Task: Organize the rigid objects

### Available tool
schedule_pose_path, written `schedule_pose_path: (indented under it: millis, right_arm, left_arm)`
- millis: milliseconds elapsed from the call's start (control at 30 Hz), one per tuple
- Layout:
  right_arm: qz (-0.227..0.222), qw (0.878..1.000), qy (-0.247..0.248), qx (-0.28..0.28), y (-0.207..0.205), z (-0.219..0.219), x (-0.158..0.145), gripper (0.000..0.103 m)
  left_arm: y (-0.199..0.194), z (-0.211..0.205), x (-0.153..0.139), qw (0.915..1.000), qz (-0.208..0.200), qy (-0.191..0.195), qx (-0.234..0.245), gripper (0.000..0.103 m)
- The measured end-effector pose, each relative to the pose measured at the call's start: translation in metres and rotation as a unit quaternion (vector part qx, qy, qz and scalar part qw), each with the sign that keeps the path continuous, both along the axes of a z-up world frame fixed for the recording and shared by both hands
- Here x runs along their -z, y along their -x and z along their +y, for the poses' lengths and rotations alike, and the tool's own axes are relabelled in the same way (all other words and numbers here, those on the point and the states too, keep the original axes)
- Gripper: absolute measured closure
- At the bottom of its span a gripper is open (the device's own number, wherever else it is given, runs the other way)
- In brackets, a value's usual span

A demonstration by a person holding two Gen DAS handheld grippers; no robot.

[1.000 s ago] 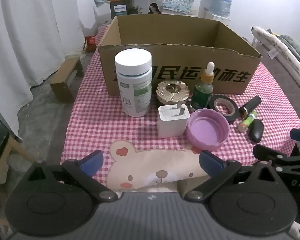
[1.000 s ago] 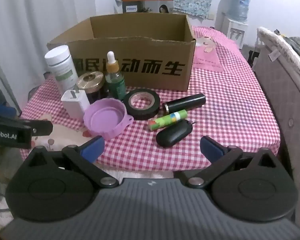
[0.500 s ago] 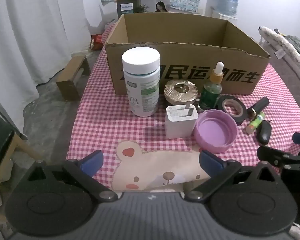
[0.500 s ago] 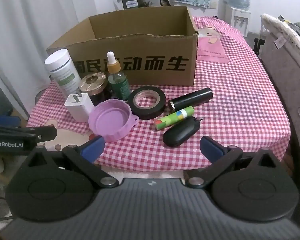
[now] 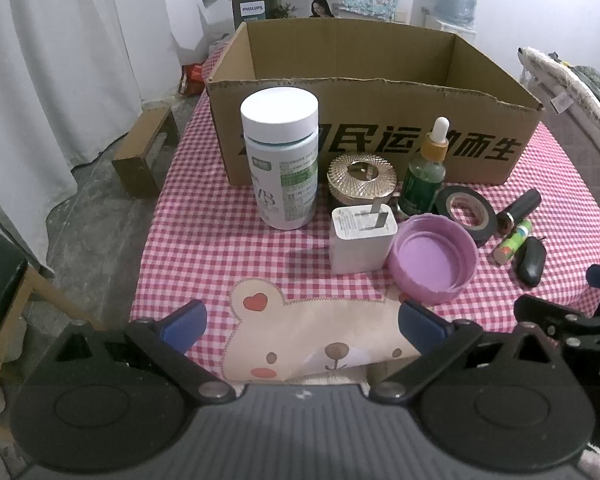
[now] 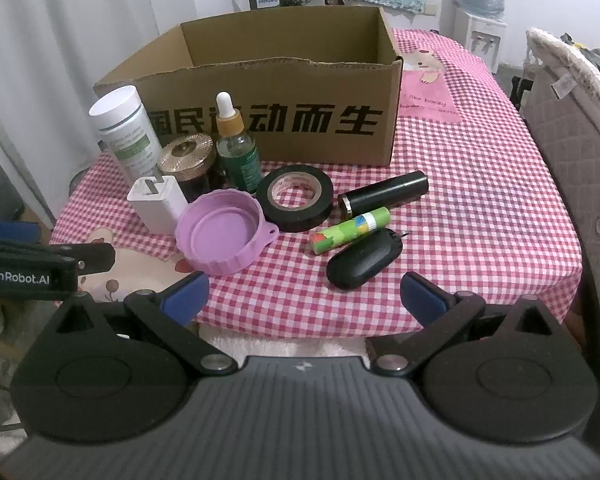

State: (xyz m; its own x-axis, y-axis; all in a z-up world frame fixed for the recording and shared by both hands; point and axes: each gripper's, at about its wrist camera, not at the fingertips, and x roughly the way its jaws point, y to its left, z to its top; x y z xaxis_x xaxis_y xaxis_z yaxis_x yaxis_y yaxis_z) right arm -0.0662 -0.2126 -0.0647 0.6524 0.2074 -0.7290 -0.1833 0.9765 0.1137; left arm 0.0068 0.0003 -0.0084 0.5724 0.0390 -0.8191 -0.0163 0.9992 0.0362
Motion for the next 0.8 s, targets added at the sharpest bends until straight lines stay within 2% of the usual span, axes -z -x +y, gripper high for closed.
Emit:
schedule_pose_path:
  millis: [800]
  right_arm:
    - [0.001,1.000,-0.004,-0.008,-0.0029,-0.0004,-0.0011,0.001]
  left_arm:
    - [0.0022,0.0021,0.0009,1.0000,0.003,-0.002,-0.002,0.001]
